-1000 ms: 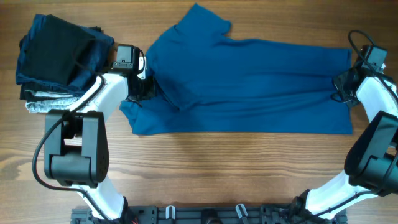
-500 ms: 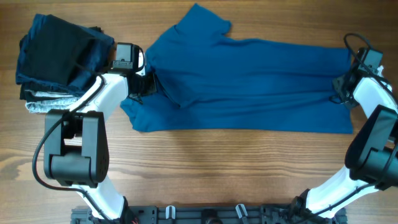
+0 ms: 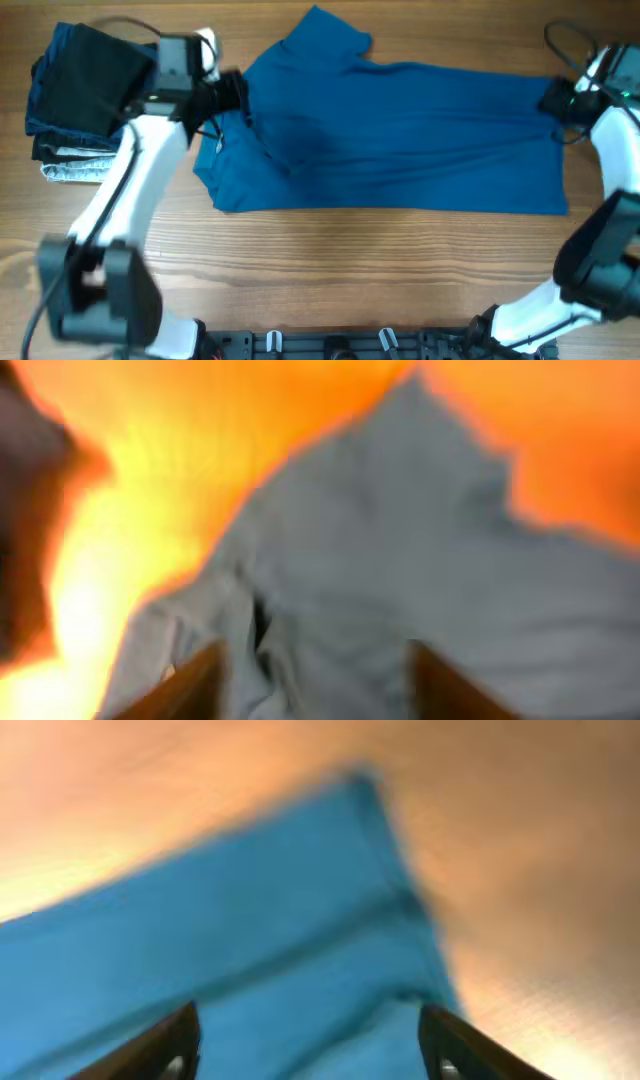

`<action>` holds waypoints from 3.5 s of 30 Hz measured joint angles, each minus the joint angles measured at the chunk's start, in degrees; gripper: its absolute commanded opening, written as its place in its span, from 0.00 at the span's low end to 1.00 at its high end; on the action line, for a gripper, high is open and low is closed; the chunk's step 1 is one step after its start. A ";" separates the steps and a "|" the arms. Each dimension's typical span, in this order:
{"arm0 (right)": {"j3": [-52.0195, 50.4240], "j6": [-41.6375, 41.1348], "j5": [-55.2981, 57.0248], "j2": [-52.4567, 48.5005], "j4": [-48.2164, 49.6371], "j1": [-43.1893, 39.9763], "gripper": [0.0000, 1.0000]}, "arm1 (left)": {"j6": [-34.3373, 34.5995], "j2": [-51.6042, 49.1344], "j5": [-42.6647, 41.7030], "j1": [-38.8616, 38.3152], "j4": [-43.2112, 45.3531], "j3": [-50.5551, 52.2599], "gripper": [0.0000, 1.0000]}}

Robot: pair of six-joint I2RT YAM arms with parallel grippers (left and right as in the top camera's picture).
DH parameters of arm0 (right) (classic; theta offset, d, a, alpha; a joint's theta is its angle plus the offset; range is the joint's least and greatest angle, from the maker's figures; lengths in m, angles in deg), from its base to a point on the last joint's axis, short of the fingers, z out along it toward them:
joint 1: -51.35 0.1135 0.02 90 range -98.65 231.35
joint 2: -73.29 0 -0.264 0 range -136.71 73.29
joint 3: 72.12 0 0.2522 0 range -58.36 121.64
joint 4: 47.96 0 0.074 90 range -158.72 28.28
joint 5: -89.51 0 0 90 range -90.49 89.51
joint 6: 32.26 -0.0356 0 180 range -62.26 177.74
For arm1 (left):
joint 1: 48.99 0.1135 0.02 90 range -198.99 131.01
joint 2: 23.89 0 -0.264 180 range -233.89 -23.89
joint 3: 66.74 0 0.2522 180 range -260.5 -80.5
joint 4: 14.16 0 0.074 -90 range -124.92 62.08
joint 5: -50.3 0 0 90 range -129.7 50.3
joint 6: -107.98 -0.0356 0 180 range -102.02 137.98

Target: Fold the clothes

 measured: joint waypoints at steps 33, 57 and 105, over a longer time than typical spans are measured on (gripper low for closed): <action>2.16 50.51 -9.94 -11.72 -5.40 50.27 0.53 | 6.60 11.13 4.96 15.37 -12.90 -1.68 1.00; 0.98 46.36 -7.82 -14.88 7.91 50.25 0.05 | 6.60 11.13 4.96 15.37 -12.90 -1.68 1.00; 3.26 53.94 -8.04 -12.24 -17.16 33.46 0.05 | 6.62 11.13 4.96 15.37 -12.90 -1.68 1.00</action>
